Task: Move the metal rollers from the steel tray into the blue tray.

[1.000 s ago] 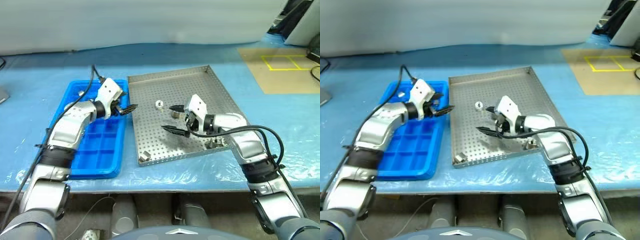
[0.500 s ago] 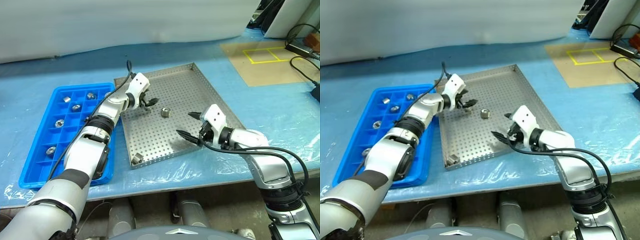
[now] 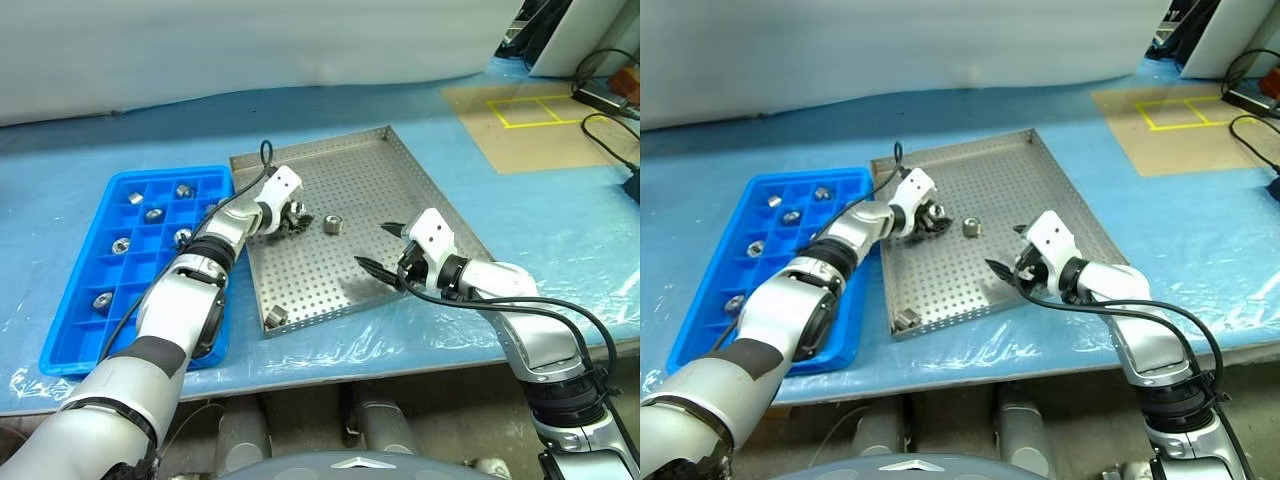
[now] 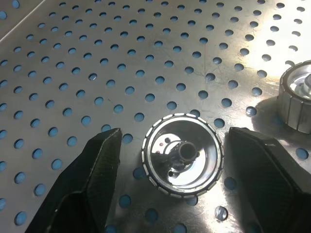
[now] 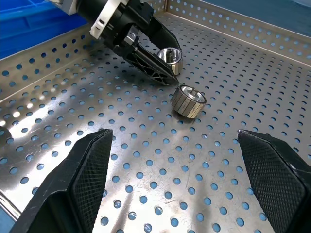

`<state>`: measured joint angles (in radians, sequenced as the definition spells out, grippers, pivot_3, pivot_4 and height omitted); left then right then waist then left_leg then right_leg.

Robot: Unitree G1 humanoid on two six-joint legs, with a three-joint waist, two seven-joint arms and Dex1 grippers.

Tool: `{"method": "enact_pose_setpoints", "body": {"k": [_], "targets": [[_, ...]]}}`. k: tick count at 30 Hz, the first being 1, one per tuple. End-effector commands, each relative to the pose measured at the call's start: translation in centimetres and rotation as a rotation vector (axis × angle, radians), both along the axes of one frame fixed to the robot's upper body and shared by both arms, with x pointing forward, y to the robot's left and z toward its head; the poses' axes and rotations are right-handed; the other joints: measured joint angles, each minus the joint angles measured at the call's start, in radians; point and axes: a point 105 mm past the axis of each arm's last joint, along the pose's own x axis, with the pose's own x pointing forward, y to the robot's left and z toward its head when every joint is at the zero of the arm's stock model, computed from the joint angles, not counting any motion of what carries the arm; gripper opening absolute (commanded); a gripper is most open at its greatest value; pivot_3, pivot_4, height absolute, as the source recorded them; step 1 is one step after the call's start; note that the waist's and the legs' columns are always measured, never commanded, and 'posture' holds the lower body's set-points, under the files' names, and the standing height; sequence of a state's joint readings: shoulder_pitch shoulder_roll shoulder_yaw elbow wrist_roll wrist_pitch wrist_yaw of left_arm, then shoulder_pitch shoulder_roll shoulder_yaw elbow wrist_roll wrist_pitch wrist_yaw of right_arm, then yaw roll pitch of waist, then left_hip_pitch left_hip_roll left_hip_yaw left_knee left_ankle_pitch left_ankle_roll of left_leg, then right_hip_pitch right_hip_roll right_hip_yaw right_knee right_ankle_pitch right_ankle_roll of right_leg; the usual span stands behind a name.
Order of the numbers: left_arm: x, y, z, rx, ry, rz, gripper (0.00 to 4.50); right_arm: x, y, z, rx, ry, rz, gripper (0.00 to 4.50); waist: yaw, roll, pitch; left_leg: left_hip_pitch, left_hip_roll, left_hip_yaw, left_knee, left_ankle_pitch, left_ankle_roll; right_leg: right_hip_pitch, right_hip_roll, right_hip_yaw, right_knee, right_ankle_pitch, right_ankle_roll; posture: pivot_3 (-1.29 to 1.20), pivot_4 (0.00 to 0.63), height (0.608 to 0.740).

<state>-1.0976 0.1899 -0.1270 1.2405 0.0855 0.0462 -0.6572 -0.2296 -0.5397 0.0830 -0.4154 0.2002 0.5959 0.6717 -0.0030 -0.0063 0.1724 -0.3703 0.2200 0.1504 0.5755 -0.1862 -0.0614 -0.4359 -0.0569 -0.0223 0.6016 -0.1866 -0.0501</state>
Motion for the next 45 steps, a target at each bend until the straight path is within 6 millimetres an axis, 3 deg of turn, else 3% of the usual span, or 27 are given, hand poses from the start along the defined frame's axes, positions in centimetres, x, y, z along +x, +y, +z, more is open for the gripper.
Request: {"method": "enact_pose_setpoints", "body": {"k": [1,6,8,11,15,19,23,29,39,45], "targets": [[0.3,-0.1,0.5,0.018,-0.02,0.0,3.72,-0.3,0.4,1.5,0.003,-0.055,0.013,4.32,-0.003,0.0,0.0,0.0,0.0,0.0,0.0,0.0,0.0,0.001,0.0,0.0,0.0,0.0,0.0,-0.4,0.15,0.74],[0.6,0.5,0.7,0.047,-0.039,0.028,2.15,-0.2,0.5,1.7,-0.002,-0.057,0.011,4.32,-0.01,0.0,0.0,0.001,0.0,0.0,0.0,-0.001,0.001,0.001,0.0,0.0,-0.001,0.0,0.001,-0.4,0.15,0.74],[0.5,0.3,0.8,0.034,-0.038,0.016,2.15,-0.3,0.6,1.8,-0.003,-0.058,0.013,4.32,-0.01,0.0,0.0,0.0,0.0,0.0,0.0,-0.001,0.001,0.001,0.0,0.0,-0.001,0.0,0.001,-0.4,0.15,0.74],[0.2,-0.1,1.1,0.003,-0.04,-0.033,1.74,-0.2,0.6,2.0,-0.002,-0.059,0.018,4.32,-0.01,0.0,0.0,0.001,0.0,0.0,0.0,-0.001,0.001,0.001,0.0,0.0,-0.001,0.0,0.001,-0.39,0.15,0.74],[-0.1,-0.4,1.5,-0.031,-0.038,-0.07,1.75,-0.6,1.0,2.2,0.017,-0.031,0.067,4.32,-0.01,0.0,0.0,0.0,0.0,0.0,0.0,-0.001,0.001,0.001,0.0,0.0,-0.003,0.0,0.001,-0.37,0.15,0.74],[-1.7,-1.5,3.2,-0.125,-0.051,-0.254,1.75,-0.7,1.1,2.0,0.022,-0.015,0.092,4.32,-0.009,0.0,0.0,-0.001,0.0,0.0,-0.004,-0.001,0.002,0.001,0.0,-0.001,-0.008,0.001,0.001,-0.36,0.15,0.74],[-3.8,-0.9,4.6,-0.147,-0.098,-0.367,1.75,-0.5,1.2,2.0,0.032,-0.015,0.11,4.32,-0.01,0.0,0.0,-0.001,0.0,0.001,-0.009,0.001,0.005,0.001,0.0,0.0,-0.012,0.001,0.001,-0.32,0.15,0.74],[-7.0,2.6,7.1,-0.168,-0.172,-0.347,1.75,0.4,2.4,2.6,0.057,-0.032,0.175,4.32,-0.008,0.001,0.0,0.002,0.002,0.004,-0.012,0.001,0.005,0.0,0.0,-0.001,-0.012,0.001,0.0,-0.21,0.15,0.74],[-11.2,9.7,7.5,-0.096,-0.218,-0.065,1.75,2.0,6.2,3.3,0.066,-0.027,0.377,4.32,0.021,0.001,0.001,0.002,0.003,0.004,-0.012,0.001,-0.001,-0.002,0.0,-0.003,-0.01,0.002,-0.002,0.05,0.15,0.74],[-15.6,13.6,6.3,-0.056,-0.173,0.106,1.75,2.2,8.7,2.9,0.035,-0.008,0.518,4.32,0.06,0.001,0.001,0.0,0.004,0.003,-0.013,0.001,-0.001,-0.003,0.0,-0.005,-0.01,0.001,-0.003,0.22,0.15,0.74]]}}
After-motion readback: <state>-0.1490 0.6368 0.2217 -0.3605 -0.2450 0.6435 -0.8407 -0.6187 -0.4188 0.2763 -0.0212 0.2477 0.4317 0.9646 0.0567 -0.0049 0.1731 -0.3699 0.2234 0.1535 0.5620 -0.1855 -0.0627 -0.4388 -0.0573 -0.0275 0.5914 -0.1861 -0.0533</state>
